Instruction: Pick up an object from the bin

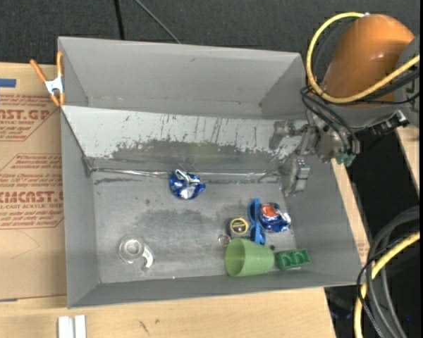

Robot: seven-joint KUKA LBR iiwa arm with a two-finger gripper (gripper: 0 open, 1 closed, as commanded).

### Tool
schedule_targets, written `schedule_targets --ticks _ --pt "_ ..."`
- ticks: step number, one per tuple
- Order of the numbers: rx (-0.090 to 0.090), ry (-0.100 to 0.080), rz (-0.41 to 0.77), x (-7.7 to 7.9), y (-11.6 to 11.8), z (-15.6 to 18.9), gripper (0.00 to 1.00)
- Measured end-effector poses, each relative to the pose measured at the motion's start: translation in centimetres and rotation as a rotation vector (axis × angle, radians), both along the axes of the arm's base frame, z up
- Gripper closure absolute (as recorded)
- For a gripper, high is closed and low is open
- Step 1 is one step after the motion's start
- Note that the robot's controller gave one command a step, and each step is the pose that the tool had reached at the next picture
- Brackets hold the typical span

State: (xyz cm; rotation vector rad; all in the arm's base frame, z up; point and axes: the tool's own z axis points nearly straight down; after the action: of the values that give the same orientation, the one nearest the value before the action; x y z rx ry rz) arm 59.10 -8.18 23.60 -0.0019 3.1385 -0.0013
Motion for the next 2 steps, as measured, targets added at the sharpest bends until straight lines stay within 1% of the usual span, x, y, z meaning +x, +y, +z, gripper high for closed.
schedule_targets --ticks 1,2 --pt "0.003 0.01 0.272 -9.2 -1.3 -10.3 0.0" --pt "0.003 0.002 0.208 -6.6 -2.3 -16.9 0.0"
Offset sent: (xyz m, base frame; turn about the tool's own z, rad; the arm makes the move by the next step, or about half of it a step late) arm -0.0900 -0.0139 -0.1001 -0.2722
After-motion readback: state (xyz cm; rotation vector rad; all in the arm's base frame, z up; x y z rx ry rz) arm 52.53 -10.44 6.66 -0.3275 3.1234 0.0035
